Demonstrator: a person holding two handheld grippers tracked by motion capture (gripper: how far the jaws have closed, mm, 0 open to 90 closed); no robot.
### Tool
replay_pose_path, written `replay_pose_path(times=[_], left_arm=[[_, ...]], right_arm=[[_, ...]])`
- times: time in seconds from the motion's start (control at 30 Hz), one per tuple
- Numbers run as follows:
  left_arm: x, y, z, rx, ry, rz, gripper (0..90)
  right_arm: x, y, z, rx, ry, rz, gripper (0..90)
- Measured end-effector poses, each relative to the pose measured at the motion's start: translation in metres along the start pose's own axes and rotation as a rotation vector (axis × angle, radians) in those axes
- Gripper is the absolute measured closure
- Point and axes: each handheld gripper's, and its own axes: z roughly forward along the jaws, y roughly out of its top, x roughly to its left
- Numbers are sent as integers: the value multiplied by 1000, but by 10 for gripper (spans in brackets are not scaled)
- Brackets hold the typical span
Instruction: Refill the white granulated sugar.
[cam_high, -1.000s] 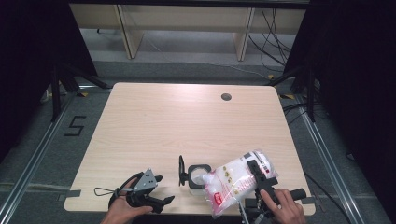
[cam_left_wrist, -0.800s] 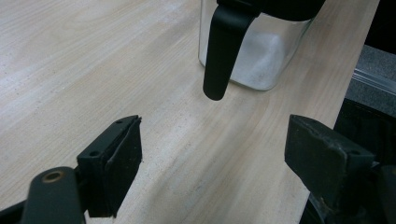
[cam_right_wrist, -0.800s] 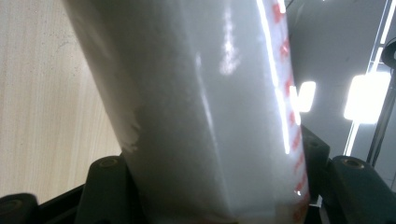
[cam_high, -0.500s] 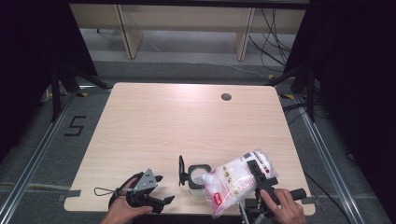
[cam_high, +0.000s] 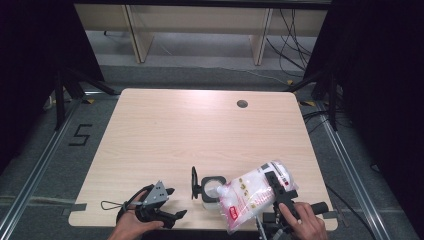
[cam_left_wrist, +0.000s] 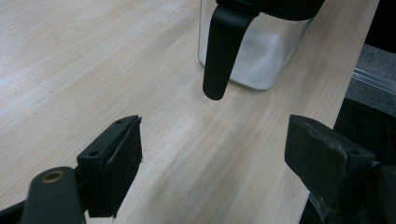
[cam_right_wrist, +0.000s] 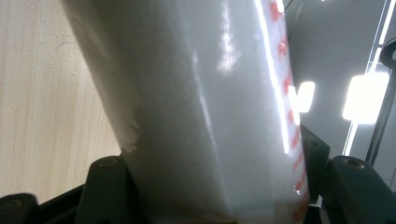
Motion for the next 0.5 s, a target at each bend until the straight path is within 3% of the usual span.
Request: replay_pose_path(times=[0.33,0.47,0.5], left_arm=[[0,0,0,0,4,1,186],[0,0,0,1,2,2,186],[0,0,0,0,1,12,186]], right_arm=[[0,0,0,-10,-18,1,414],[-3,0,1,-23,-16,-29,414],[-2,0,0,-16,-13,-10,414]])
